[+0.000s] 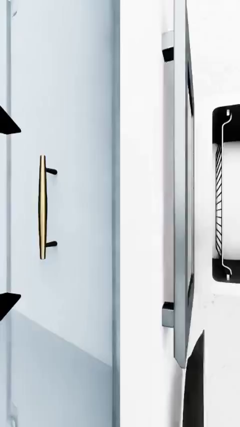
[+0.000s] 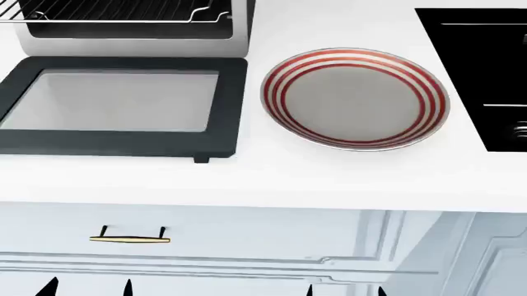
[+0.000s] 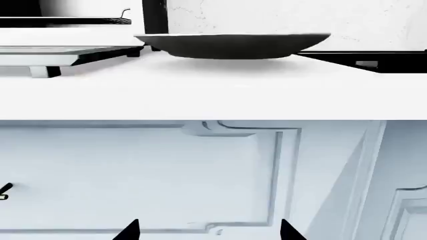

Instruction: Pick the bread from the top rack and place it on the plate on the counter.

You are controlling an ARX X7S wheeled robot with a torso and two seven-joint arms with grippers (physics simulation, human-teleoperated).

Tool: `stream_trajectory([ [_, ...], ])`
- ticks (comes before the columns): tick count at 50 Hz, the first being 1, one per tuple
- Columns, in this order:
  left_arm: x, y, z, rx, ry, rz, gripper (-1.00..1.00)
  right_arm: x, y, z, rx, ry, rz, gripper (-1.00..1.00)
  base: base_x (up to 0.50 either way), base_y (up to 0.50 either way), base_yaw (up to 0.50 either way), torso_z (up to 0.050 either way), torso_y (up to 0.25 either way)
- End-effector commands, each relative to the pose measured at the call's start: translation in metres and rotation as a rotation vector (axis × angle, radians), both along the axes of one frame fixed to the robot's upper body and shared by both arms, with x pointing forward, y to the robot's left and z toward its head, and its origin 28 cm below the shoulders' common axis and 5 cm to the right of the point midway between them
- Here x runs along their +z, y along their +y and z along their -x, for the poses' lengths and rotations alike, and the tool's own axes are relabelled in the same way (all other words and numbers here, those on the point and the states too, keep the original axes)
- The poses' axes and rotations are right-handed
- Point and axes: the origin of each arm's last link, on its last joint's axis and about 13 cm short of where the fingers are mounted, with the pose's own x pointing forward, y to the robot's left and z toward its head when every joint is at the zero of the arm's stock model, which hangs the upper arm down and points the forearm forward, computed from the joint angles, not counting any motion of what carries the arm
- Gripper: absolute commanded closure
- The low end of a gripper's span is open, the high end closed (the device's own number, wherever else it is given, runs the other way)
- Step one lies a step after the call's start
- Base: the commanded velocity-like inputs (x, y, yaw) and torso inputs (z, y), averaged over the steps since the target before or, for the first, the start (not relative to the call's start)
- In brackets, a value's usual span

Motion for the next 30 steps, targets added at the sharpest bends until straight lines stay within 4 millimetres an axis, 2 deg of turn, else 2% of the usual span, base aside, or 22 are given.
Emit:
stream_trajectory([
  [1, 0.000, 0.000, -0.001, 0.000, 0.000, 0.000, -1.00, -0.001, 0.000, -0.001, 0.000, 0.000, 0.000, -1.00, 0.00, 0.00, 0.00, 0.000, 0.000],
  [18, 0.002, 0.000, 0.003, -0.011, -0.009, -0.029, -1.00, 0.005, 0.000, 0.003, 0.005, -0.018, -0.006, -1.00, 0.00, 0.00, 0.00, 0.001, 0.001],
  [30, 0.054, 0.003, 0.018, -0.041, -0.074, -0.056, -1.00, 0.050, -0.009, 0.010, 0.001, -0.079, 0.026, -1.00, 0.00, 0.00, 0.00, 0.046, 0.085],
])
